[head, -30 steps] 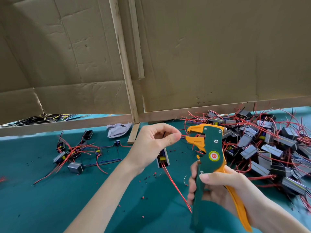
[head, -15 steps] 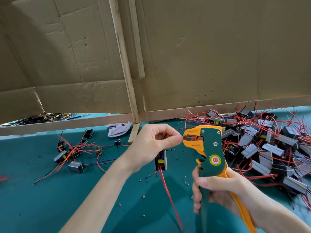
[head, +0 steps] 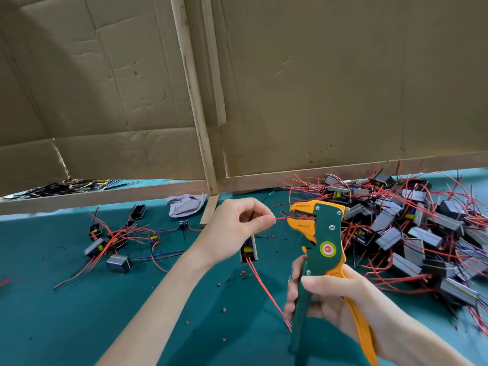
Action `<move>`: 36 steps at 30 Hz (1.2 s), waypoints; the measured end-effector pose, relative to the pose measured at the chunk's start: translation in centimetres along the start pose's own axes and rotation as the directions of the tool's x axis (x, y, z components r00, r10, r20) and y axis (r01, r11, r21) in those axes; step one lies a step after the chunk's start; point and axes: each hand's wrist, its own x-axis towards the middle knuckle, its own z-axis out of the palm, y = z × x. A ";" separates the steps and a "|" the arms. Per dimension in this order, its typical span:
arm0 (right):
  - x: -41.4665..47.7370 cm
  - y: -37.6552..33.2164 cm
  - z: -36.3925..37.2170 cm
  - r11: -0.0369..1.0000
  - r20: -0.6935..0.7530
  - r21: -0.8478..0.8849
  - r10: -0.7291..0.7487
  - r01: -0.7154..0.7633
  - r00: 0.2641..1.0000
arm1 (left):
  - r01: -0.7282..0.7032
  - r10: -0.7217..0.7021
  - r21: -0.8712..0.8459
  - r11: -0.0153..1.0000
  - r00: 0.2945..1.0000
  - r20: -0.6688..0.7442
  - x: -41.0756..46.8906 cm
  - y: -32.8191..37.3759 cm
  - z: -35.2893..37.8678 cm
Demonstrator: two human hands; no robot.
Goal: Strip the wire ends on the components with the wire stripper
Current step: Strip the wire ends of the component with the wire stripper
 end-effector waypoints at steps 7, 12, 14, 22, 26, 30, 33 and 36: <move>0.4 -0.6 -1.1 0.996 -0.141 0.079 -0.037 0.048 0.989 | -0.104 0.139 0.112 0.988 0.914 -0.381 3.3 1.5 0.4; 0.6 -0.3 -1.9 0.995 -0.149 0.063 -0.073 0.083 0.986 | -0.240 0.156 -0.119 0.963 0.865 -0.477 7.9 5.1 4.0; 0.7 -0.1 -2.3 0.994 -0.151 0.064 -0.080 0.091 0.985 | -0.232 0.106 -0.263 0.936 0.903 -0.417 9.2 5.8 5.6; 1.4 0.3 -3.1 0.994 -0.226 0.100 -0.020 0.044 0.974 | -0.112 0.110 0.162 0.980 0.994 0.021 7.5 0.7 3.6; 1.3 0.2 -2.8 0.995 -0.233 0.098 -0.011 0.035 0.972 | 0.244 -0.040 0.564 0.789 0.936 -0.349 4.9 -5.6 -4.4; 1.0 0.2 -2.5 0.995 -0.217 0.097 -0.008 0.030 0.976 | 0.731 -0.316 0.559 0.391 0.678 -0.664 1.0 -12.1 -13.9; 1.1 0.1 -2.4 0.996 -0.231 0.083 0.001 0.018 0.973 | 0.825 -0.479 0.502 0.262 0.562 -0.674 -1.2 -16.0 -19.1; 0.9 0.0 -2.5 0.996 -0.238 0.088 0.010 0.011 0.971 | 0.793 -0.630 0.502 0.346 0.593 -0.502 -2.6 -18.7 -21.8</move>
